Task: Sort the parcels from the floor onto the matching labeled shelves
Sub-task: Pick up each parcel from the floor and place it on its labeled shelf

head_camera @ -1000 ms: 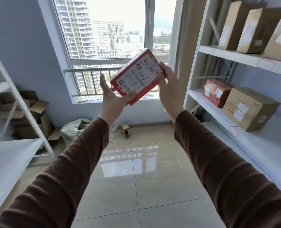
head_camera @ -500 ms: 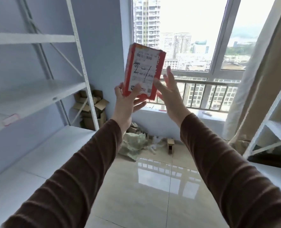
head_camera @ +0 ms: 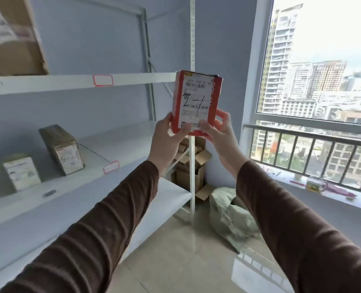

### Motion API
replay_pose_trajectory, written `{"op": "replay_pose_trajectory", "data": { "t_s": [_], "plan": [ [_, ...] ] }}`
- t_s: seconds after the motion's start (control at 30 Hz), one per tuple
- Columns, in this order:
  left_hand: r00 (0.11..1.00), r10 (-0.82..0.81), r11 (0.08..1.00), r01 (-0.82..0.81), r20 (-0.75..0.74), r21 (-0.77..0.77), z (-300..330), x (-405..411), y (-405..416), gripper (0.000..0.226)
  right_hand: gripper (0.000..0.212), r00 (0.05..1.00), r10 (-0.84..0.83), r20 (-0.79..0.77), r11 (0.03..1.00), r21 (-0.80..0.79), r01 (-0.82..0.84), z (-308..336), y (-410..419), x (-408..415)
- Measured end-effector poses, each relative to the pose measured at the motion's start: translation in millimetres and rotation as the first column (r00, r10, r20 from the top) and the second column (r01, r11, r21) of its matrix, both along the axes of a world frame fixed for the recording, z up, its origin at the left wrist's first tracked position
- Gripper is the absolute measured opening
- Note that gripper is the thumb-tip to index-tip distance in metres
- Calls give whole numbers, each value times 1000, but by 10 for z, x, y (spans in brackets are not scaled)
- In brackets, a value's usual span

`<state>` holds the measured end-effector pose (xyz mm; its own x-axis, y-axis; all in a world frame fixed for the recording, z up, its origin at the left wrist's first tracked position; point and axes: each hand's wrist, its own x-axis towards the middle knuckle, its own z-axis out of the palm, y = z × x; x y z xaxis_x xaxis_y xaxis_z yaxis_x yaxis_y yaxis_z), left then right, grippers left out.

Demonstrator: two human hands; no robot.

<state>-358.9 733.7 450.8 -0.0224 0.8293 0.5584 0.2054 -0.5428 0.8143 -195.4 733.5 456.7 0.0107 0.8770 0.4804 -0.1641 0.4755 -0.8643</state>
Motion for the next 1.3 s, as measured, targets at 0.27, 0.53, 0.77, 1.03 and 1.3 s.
{"op": "replay_pose_trajectory", "data": {
  "t_s": [0.27, 0.53, 0.77, 1.03, 1.3],
  "plan": [
    [961, 235, 970, -222, -147, 104, 657, -921, 764, 36, 43, 990, 127, 56, 984, 114, -133, 640, 1227, -909],
    [852, 454, 890, -417, -262, 184, 1239, -1853, 1362, 48, 29, 959, 245, 145, 942, 198, -271, 1148, 2317, -1862],
    [708, 578, 813, -543, -405, 211, 1733, -2636, 1825, 53, 37, 946, 265, 186, 933, 198, -300, 1515, 2963, -2621],
    [632, 578, 802, -558, -517, 214, 2041, -3253, 2342, 51, 34, 948, 169, 270, 950, 212, -230, 1809, 3516, -3140],
    [536, 621, 724, -672, -573, 155, 2110, -3541, 2751, 61, 33, 903, 144, 405, 954, 186, -235, 1829, 4050, -3402]
  ]
}}
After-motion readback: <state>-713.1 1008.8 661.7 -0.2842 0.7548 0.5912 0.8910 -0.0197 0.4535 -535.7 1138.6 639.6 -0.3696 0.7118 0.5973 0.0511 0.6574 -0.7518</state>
